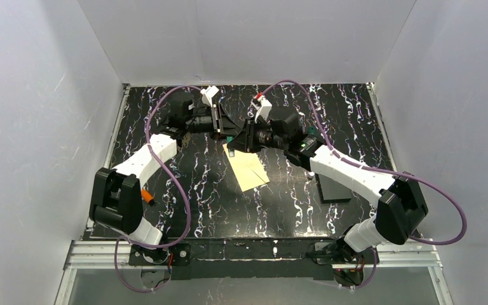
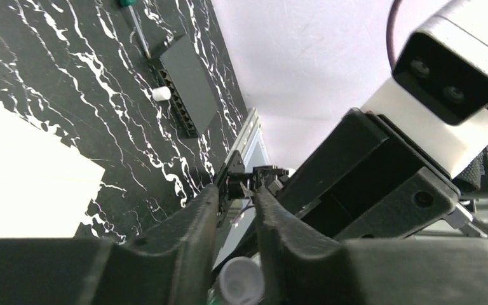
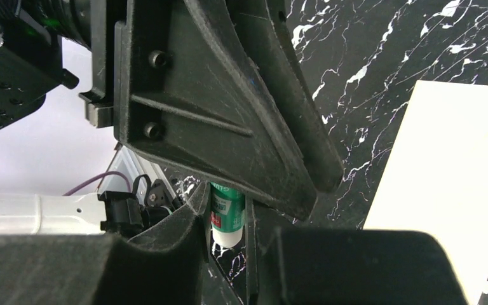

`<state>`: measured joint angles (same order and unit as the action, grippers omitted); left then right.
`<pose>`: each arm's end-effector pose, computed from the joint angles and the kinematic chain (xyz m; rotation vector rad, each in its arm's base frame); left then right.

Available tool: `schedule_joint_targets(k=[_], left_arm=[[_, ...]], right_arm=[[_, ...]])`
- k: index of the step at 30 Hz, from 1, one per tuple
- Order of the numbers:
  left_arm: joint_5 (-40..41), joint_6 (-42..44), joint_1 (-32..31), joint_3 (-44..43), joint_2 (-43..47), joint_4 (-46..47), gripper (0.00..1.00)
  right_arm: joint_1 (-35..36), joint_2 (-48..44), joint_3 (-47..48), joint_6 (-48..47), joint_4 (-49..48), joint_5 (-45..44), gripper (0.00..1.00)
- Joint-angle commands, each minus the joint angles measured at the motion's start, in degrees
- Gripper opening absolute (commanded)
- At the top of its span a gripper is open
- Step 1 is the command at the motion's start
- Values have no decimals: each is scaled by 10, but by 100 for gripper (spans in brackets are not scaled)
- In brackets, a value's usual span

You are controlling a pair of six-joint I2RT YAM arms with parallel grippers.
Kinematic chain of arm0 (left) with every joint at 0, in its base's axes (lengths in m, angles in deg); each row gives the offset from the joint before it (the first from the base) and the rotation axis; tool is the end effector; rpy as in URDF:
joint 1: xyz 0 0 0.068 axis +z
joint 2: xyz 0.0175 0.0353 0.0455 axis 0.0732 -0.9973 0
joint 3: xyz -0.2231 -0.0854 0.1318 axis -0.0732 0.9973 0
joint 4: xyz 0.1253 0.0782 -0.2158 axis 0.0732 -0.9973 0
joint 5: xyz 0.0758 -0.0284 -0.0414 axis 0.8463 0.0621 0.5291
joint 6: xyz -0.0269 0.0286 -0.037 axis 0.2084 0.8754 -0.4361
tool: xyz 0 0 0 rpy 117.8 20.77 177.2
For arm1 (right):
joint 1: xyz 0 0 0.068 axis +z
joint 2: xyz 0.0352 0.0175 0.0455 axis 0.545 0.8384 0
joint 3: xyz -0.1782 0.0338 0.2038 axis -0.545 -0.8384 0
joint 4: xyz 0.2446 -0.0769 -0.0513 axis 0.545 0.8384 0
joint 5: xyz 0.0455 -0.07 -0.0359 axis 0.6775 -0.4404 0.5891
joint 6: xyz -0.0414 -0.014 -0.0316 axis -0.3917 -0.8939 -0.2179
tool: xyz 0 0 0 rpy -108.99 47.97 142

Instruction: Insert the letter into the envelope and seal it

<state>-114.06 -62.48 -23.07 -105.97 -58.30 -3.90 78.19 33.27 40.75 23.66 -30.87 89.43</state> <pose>0.3227 -0.1411 0.3053 0.2379 2.0491 -1.6593 0.2384 0.2529 0.3282 -0.3602 1.9869 1.1954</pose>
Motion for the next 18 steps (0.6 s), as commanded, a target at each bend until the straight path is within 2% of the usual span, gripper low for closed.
schedule_joint_targets(k=[1, 3, 5, 6, 7, 8, 9, 11, 15, 18], left_arm=[[-31, 10, -3, -2, 3, 5, 18], [-30, 17, -3, 0, 8, 6, 6], [-29, 21, -3, 0, 10, 6, 2], [-29, 21, -3, 0, 9, 6, 6], [-26, 17, -3, 0, 9, 6, 18], [-21, 13, -3, 2, 9, 6, 34], [-16, 11, -3, 3, 10, 5, 42], [-2, 6, -3, 5, 15, 6, 50], [36, -4, -1, 9, 27, 6, 51], [109, -12, 19, 27, 57, 1, 69]], right_arm=[[3, 6, 32, 9, -46, 15, 11], [3, 7, 37, 12, -28, -8, 12], [2, 6, 42, 15, 0, -34, 12], [2, 5, 44, 16, 9, -47, 12], [2, 4, 45, 18, 15, -59, 12], [2, 2, 41, 22, 13, -66, 12], [2, 2, 41, 24, 15, -74, 12], [2, 2, 35, 35, 11, -85, 12], [2, -4, 21, 59, -3, -114, 12], [2, -8, 16, 90, 8, -162, 12]])
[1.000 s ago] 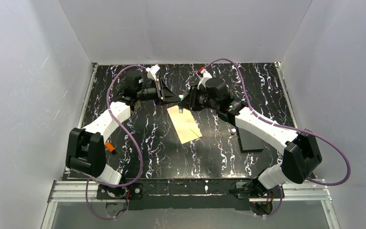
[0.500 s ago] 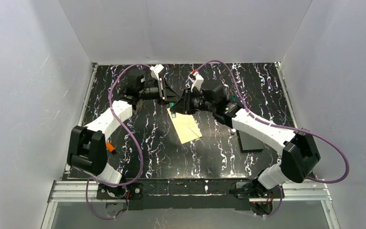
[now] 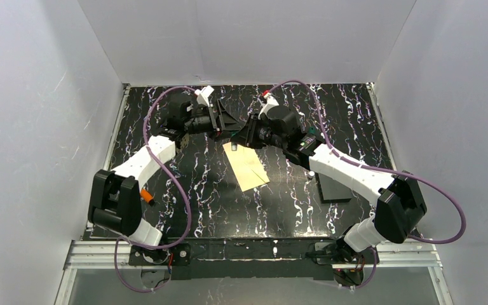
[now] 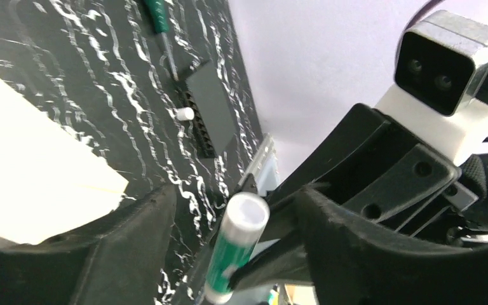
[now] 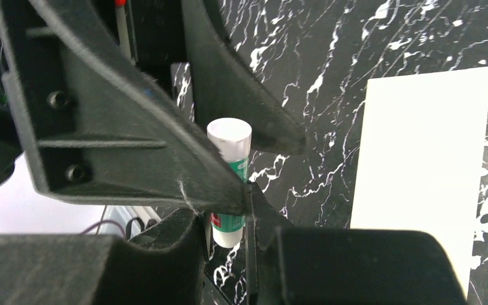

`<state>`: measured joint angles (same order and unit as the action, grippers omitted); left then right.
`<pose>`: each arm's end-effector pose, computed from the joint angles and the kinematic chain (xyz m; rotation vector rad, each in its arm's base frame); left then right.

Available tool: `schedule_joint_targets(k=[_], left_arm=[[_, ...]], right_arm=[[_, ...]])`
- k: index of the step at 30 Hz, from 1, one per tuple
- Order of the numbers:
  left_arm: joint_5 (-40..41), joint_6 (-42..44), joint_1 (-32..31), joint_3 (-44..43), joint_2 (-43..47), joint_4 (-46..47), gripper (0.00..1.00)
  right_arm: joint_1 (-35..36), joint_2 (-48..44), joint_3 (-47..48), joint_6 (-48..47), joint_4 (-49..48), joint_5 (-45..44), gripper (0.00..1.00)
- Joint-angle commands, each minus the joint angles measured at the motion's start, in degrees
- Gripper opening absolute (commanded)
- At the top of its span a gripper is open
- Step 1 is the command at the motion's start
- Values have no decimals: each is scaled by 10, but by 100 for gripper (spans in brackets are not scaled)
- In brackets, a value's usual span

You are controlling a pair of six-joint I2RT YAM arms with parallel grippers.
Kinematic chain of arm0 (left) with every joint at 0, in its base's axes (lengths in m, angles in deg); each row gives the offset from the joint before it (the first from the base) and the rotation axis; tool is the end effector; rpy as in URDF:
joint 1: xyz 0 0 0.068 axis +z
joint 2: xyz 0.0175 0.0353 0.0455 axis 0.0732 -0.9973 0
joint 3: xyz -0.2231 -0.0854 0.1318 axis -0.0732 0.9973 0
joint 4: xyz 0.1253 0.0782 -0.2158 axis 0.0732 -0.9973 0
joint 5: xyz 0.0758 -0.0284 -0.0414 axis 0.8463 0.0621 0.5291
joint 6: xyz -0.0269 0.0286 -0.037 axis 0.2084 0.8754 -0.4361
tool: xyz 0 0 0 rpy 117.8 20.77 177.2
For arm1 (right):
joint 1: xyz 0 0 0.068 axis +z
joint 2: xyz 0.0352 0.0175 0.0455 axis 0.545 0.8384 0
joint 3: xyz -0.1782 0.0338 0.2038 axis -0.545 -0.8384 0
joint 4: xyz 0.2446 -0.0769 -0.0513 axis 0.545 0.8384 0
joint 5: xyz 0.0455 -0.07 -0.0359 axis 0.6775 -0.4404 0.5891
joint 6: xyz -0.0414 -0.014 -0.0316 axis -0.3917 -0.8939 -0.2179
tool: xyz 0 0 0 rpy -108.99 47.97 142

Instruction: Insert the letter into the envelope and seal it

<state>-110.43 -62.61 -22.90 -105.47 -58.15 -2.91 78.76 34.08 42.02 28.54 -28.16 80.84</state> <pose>0.3245 -0.1392 0.3044 0.1836 2.0343 -1.6047 0.2421 0.2541 0.3262 -0.1693 2.0391 1.1074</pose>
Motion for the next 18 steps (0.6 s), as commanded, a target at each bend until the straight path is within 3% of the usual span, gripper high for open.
schedule_joint_targets(k=[1, 4, 6, 10, 14, 18], left_arm=[[100, -10, 25, 30, 68, -20, 76], [139, 15, 43, 27, 86, -65, 86], [160, 54, 44, 8, 83, -121, 87], [149, 79, 44, 27, 90, -125, 81], [62, 82, 38, 30, 62, -106, 71], [17, 79, 25, 30, 56, -84, 69]], right_arm=[[-4, -18, -1, 60, -16, -96, 12], [-6, -16, -4, 125, -14, -140, 12], [-7, -7, 5, 171, 4, -163, 13], [-9, 16, 25, 232, 17, -174, 13], [-9, 33, 45, 252, 3, -155, 14], [-10, 34, 47, 268, 3, -152, 14]])
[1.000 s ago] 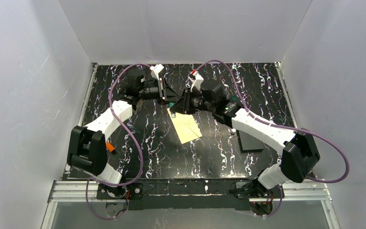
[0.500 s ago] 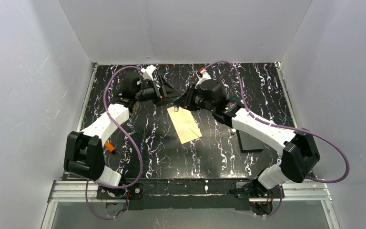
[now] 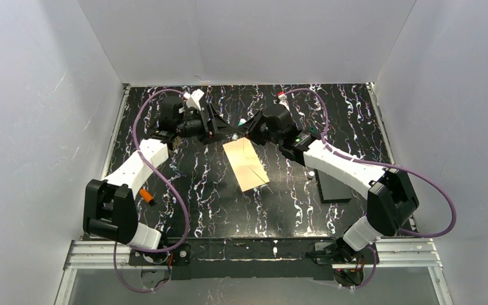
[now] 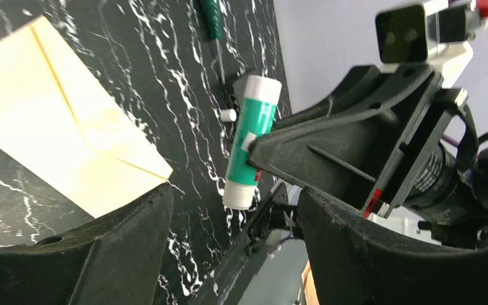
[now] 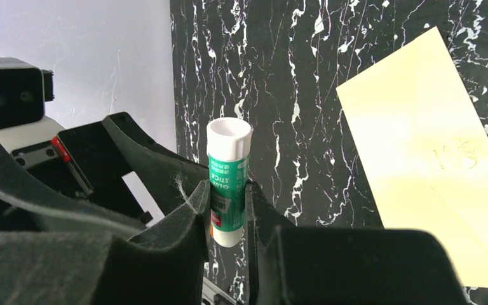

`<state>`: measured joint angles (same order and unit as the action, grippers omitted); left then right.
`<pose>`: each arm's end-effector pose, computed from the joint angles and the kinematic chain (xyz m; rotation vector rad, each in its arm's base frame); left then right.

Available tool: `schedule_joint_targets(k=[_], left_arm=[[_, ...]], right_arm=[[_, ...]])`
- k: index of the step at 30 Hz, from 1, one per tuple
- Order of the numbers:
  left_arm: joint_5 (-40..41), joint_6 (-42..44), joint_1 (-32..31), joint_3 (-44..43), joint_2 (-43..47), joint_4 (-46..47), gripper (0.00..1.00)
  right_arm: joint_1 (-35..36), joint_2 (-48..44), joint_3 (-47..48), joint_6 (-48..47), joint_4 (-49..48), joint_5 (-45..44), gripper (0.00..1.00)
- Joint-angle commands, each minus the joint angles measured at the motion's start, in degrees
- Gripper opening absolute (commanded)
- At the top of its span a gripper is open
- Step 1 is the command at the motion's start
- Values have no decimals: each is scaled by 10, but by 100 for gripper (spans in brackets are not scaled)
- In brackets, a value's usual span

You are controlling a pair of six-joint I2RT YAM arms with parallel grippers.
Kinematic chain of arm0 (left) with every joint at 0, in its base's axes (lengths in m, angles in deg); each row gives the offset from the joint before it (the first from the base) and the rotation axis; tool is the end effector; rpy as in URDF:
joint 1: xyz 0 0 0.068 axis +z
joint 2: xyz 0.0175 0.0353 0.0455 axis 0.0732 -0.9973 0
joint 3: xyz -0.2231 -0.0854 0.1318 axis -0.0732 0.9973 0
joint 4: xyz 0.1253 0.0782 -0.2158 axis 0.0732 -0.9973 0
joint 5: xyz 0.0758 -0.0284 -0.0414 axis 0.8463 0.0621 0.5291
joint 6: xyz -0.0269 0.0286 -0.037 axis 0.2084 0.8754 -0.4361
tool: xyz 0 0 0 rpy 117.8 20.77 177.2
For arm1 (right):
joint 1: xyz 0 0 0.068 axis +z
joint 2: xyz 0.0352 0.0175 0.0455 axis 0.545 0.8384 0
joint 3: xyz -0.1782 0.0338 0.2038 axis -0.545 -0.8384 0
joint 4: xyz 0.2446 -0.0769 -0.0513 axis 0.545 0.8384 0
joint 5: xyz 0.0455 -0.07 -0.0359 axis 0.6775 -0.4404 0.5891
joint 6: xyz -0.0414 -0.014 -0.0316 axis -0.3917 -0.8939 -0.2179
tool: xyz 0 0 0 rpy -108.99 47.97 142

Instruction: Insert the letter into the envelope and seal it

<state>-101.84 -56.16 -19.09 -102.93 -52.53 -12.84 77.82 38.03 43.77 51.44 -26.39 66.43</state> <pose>0.3116 -0.1078 0.3032 0.0352 2.0856 -1.3682 0.2629 0.2541 0.3106 0.4487 2.0707 1.0790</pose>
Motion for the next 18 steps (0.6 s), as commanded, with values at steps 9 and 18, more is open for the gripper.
schedule_joint_targets(k=[9, 18], left_arm=[[-83, 15, -15, 5, -15, 11, 52], [-93, 6, -19, -23, -48, 11, 42]], right_arm=[[-5, -10, 18, 52, -47, 17, 15], [-8, 2, 28, 40, -42, 75, 14]])
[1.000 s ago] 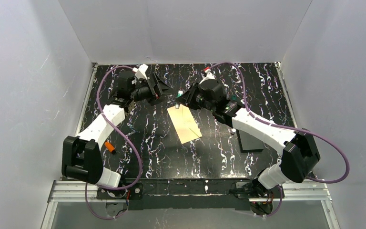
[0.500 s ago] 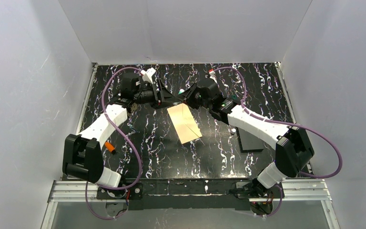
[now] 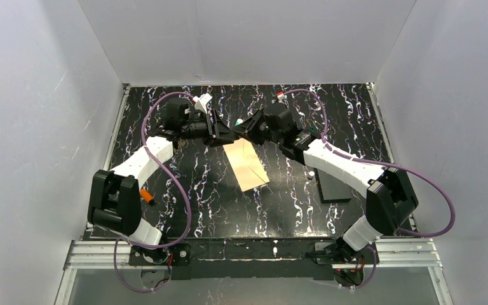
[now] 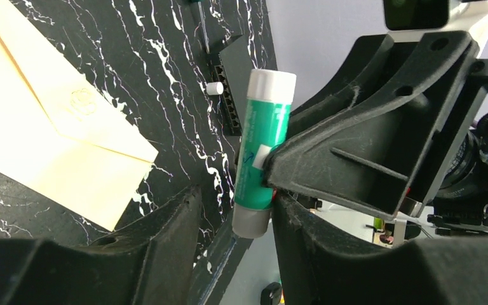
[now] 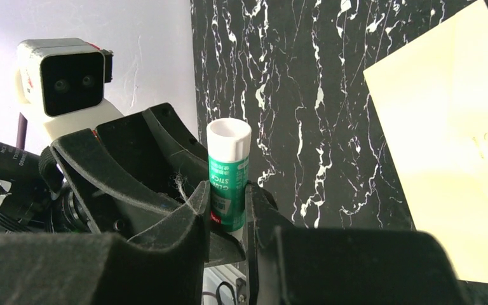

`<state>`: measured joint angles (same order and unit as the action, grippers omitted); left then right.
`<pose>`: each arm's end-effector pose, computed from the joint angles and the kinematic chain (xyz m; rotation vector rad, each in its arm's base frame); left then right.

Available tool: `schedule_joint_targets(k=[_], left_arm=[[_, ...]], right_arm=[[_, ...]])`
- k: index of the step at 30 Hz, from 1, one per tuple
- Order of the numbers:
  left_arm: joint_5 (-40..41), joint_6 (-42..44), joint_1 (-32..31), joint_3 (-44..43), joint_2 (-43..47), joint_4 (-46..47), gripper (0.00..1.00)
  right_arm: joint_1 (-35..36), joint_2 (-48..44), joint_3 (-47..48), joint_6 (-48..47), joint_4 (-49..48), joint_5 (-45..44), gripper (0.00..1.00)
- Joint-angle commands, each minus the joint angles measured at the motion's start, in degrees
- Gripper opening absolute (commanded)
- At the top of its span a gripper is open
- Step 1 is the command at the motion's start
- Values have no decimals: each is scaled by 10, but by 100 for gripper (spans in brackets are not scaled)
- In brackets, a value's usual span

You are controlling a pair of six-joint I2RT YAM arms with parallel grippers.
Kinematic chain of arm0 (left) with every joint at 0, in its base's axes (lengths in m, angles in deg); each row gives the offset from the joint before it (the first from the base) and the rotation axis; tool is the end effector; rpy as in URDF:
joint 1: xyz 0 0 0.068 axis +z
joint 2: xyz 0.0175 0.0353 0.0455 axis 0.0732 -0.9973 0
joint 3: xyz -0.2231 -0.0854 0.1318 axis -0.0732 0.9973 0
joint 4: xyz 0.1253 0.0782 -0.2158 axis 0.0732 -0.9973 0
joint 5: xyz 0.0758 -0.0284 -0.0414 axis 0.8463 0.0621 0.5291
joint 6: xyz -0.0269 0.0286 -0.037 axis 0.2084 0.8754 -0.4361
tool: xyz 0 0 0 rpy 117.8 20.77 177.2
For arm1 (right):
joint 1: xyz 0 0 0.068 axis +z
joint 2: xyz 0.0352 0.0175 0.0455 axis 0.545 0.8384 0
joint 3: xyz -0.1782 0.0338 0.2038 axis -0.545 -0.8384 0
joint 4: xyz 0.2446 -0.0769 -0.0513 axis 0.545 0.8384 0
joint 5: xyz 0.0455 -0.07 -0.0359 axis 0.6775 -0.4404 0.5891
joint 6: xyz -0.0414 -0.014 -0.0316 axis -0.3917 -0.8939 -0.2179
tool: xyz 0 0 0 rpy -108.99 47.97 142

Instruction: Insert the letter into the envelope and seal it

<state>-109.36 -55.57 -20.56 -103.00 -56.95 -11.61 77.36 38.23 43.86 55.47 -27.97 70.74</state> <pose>0.3189 -0.1221 0.2826 0.1451 2.1465 -1.5034 0.2646 0.2554 0.3126 0.4820 2.0806 1.1964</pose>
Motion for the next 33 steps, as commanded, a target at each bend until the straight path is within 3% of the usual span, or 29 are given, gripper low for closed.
schedule_joint_targets(k=[1, 5, 10, 13, 15, 18, 23, 28, 33], left_arm=[[-19, -3, -4, -24, -6, 0, 40], [-38, -12, -4, -30, -10, 3, 36], [-53, -11, -4, -28, -9, 5, 12], [-61, 9, -4, -23, -7, 3, 0], [-66, 39, -4, -19, -4, -5, 0], [-71, 119, -4, -15, 7, -43, 0], [-48, 210, -4, -30, 21, -107, 0], [-54, 210, -4, -28, 25, -97, 0], [-53, 202, -4, -22, 29, -85, 0]], right_arm=[[-4, 3, 30, -1, -22, 50, 14], [-7, 13, 34, 1, -15, 75, 14], [-10, 27, 47, -8, -6, 98, 17], [-18, 29, 61, -23, 29, 94, 35], [-24, 24, 69, -34, 49, 81, 52], [-34, 18, 83, -49, 74, 71, 64], [-41, 20, 100, -58, 93, 68, 64], [-43, 28, 103, -58, 93, 80, 52], [-43, 39, 118, -61, 111, 93, 56]])
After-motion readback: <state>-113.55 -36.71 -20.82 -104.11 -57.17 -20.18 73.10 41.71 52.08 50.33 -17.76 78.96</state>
